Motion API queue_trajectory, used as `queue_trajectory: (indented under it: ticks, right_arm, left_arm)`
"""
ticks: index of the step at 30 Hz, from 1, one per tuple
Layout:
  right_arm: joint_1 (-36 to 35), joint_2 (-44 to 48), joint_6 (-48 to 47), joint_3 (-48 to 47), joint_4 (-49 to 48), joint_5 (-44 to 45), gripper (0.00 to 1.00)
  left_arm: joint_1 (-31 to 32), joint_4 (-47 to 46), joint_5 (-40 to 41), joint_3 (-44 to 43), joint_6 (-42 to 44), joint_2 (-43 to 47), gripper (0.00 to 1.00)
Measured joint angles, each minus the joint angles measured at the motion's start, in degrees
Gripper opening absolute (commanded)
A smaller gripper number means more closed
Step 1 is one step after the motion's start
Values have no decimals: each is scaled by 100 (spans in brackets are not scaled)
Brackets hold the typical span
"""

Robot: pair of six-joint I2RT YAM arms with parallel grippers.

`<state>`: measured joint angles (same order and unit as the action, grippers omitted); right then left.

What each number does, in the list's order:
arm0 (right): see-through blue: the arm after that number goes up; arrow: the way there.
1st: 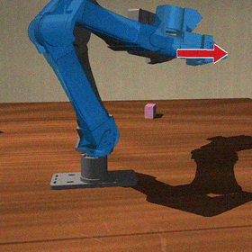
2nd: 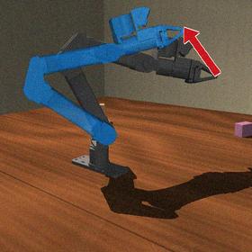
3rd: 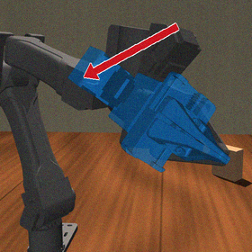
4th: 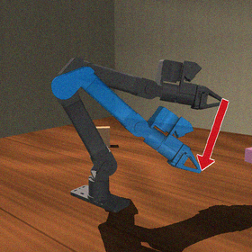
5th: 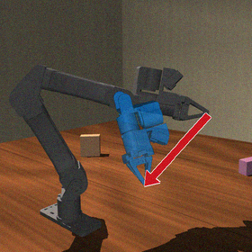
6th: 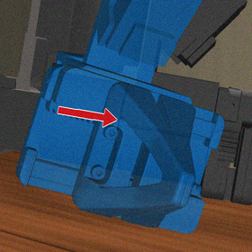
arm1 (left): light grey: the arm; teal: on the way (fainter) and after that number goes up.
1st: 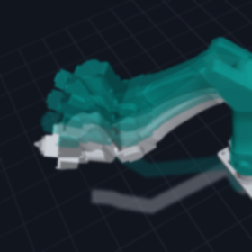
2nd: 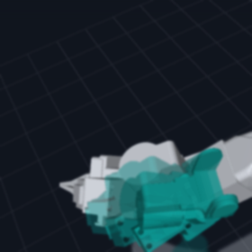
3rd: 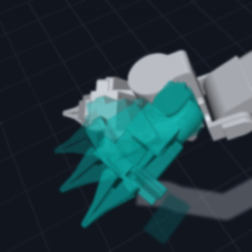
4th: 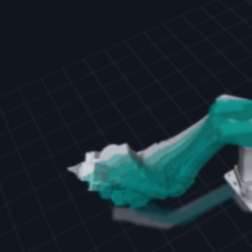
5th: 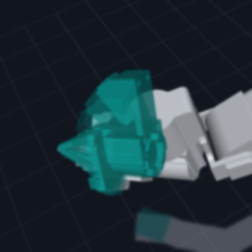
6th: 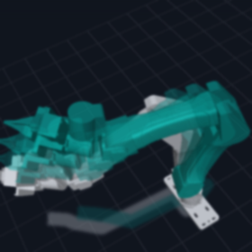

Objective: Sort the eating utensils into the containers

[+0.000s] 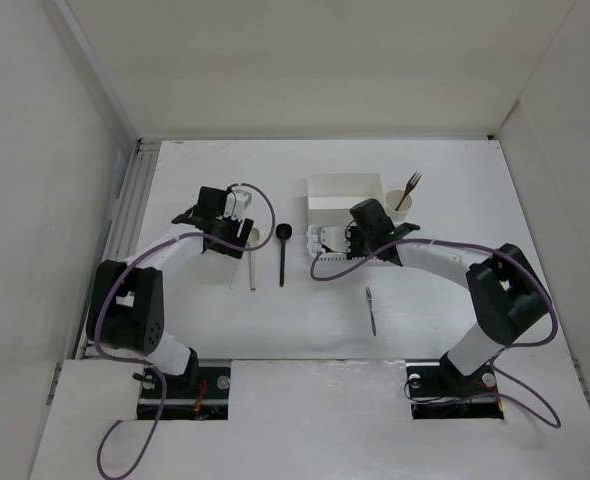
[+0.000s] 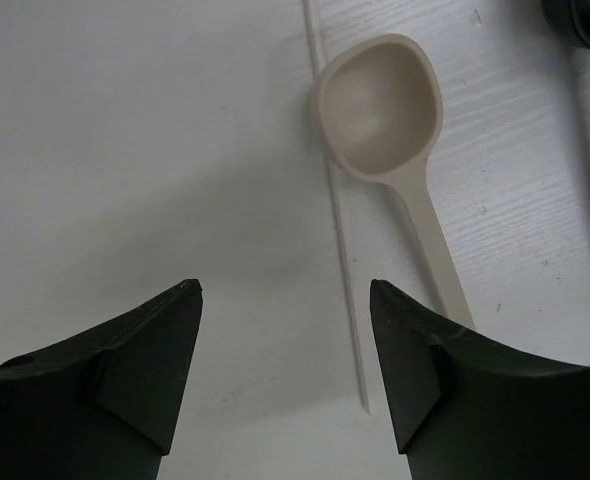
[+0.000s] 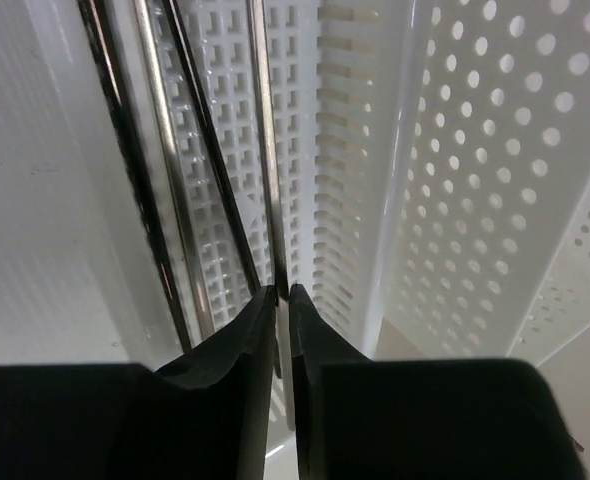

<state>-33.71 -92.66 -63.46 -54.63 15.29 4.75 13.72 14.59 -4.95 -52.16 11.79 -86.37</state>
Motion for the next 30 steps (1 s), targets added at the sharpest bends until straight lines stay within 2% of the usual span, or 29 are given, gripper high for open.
queue_trajectory:
  ticks: [2,3,7,9,12,14,17,18,21,22,23,30]
  right_arm:
    - [39,-9,-2,0,-26,52,21]
    - [46,-9,-4,-4,-50,81,28]
    - [76,-11,-15,-13,-96,133,44]
    - [76,-11,-17,-20,-105,136,44]
    - [76,-15,-13,-42,-127,142,44]
    - [76,-15,9,-61,-177,146,44]
    - [76,-9,33,-105,-243,151,44]
    - [76,0,48,-116,-273,173,44]
    - [76,44,81,-127,-343,234,44]
    - [76,72,94,-127,-352,251,44]
    - [76,107,118,-129,-358,264,44]
    - [76,422,313,-278,-437,376,44]
  left_arm:
    - [83,9,-39,0,46,-122,65]
    - [120,22,-61,0,66,-186,65]
    - [236,46,-118,0,87,-374,65]
    - [243,44,-131,0,83,-437,65]
    - [243,35,-101,0,70,-555,59]
    - [243,33,-94,-7,59,-667,50]
    - [236,11,-101,-120,22,-811,42]
    - [236,4,-96,-168,7,-857,34]
    - [236,-26,-90,-302,-31,-994,20]
    - [238,-26,-96,-343,-33,-1027,12]
    - [240,-33,-90,-376,-46,-1062,0]
    - [101,66,-59,-745,-114,-1346,0]
